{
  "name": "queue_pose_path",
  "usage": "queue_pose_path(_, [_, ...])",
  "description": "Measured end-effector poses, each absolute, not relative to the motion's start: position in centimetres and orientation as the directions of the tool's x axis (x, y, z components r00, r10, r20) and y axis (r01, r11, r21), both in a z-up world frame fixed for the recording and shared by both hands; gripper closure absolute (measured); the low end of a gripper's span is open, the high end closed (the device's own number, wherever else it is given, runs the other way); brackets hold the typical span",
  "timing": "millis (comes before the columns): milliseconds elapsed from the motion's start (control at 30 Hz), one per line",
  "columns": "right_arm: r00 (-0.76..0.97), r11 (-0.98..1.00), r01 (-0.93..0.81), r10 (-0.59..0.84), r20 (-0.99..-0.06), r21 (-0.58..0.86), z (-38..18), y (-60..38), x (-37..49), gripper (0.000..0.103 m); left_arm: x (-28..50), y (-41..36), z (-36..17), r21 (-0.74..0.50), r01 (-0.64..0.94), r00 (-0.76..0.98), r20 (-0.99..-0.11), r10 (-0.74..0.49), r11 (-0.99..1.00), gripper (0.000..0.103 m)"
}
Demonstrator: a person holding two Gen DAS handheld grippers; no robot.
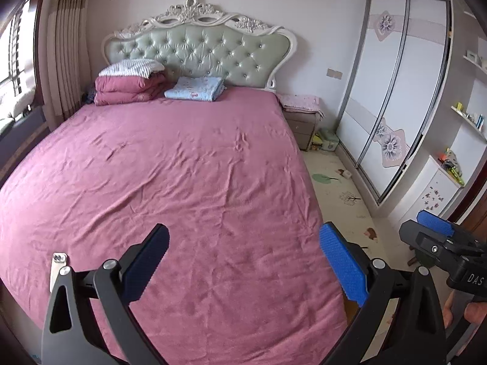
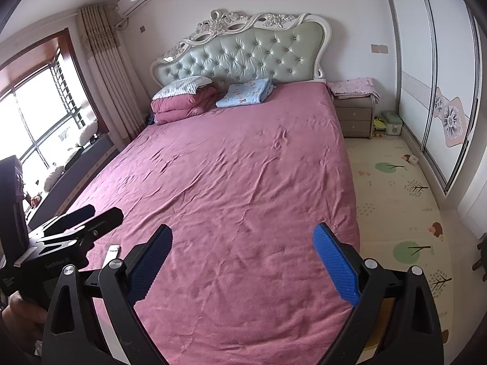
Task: Collect trash
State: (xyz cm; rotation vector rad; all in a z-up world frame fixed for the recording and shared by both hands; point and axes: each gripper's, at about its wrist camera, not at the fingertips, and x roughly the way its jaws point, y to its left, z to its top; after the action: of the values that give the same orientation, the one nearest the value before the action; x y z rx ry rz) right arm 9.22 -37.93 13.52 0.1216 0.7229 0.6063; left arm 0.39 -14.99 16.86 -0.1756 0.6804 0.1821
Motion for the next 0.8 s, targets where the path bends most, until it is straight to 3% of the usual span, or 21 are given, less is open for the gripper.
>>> queue_pose_path(800, [0.585, 0.819, -0.488, 0.563, -0.584, 0.302, 13.76, -38.13, 9.15, 0.013, 0.83, -14.20, 17.56, -0.094, -0.244, 0.766, -0.629, 0.132, 0.965, 0.004])
